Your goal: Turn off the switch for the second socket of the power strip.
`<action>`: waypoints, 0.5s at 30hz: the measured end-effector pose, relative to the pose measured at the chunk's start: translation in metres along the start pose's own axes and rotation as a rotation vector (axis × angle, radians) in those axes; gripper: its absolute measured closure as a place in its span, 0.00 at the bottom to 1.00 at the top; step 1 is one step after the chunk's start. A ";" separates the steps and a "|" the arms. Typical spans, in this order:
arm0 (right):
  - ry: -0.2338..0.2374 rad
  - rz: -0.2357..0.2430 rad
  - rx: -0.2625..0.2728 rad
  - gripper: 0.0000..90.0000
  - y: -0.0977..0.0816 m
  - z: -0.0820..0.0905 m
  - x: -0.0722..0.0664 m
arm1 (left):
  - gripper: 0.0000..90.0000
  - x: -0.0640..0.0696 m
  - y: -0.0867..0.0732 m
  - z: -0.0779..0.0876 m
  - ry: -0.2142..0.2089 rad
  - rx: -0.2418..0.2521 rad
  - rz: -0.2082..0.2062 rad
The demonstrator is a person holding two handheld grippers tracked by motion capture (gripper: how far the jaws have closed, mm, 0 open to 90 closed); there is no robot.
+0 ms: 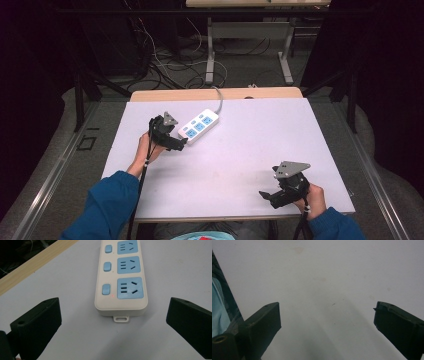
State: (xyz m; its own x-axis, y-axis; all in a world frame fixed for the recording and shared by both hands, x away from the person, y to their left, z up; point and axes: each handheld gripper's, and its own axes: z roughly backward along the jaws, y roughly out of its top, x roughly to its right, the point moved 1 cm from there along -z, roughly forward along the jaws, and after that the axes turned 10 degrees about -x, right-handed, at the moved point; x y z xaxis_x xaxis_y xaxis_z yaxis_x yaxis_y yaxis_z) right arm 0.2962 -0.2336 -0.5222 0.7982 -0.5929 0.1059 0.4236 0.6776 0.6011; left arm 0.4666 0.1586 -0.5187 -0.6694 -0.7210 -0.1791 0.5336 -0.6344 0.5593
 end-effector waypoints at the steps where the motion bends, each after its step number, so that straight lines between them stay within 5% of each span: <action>1: -0.001 0.002 0.000 0.08 0.000 0.000 0.000 | 0.00 0.001 0.001 -0.002 0.003 0.000 0.004; 15: 0.007 0.015 -0.012 0.08 0.000 -0.001 0.001 | 0.00 -0.002 0.021 -0.009 -0.010 0.027 0.019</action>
State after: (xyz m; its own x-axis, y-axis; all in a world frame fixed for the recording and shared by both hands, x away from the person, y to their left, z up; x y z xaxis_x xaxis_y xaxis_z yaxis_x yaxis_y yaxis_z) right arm 0.2974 -0.2335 -0.5225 0.8076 -0.5794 0.1097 0.4162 0.6918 0.5901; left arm 0.4841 0.1442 -0.5137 -0.6646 -0.7299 -0.1602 0.5324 -0.6129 0.5839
